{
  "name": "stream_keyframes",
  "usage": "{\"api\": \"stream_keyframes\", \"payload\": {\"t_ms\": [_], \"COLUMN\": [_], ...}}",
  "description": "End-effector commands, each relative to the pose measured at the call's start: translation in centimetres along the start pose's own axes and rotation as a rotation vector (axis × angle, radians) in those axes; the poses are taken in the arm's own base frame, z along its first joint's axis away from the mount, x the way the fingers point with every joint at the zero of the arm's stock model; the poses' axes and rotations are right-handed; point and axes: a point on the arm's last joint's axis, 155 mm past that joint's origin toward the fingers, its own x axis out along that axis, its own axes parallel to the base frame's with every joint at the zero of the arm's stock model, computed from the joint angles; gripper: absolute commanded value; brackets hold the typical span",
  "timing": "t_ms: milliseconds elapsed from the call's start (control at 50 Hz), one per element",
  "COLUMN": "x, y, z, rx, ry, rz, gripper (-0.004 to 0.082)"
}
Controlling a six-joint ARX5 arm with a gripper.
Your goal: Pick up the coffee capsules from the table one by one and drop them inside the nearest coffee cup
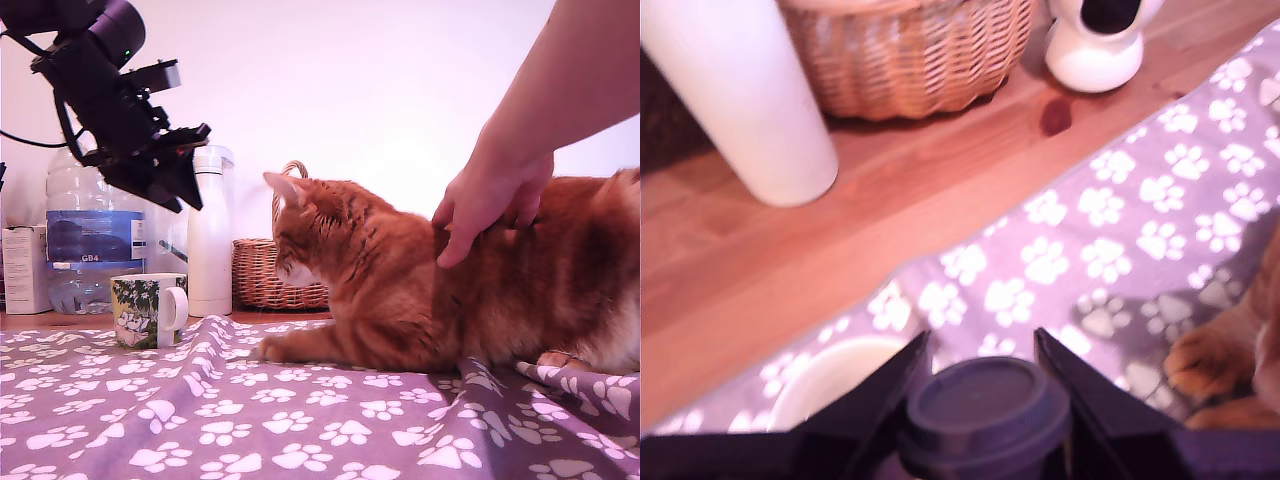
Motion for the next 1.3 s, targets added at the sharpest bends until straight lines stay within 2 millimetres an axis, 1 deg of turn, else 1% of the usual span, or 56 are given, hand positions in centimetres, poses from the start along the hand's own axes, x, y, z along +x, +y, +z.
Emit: {"api": "stream_keyframes", "payload": {"t_ms": [0, 240, 340, 640, 740, 880, 960, 1160, 1280], "x": [0.2, -0.3, -0.5, -0.5, -0.1, 0.4, 0.4, 0.1, 0.4], "y": [1.4, 4.0, 4.8, 5.3, 5.4, 6.0, 6.0, 6.1, 6.3], "z": [-0.7, -1.4, -1.7, -2.6, -2.9, -3.4, -3.3, -1.9, -1.5], "rx": [-0.022, -0.06, -0.073, -0.084, -0.086, -0.089, -0.088, -0.083, -0.084], "ry": [0.016, 0.03, 0.04, 0.069, 0.078, 0.096, 0.092, 0.066, 0.074], "rz": [0.025, 0.064, 0.074, 0.092, 0.091, 0.114, 0.115, 0.118, 0.117], "gripper": [0.0236, 0.0236, 0.0236, 0.0236, 0.0236, 0.0236, 0.0236, 0.0236, 0.0236]}}
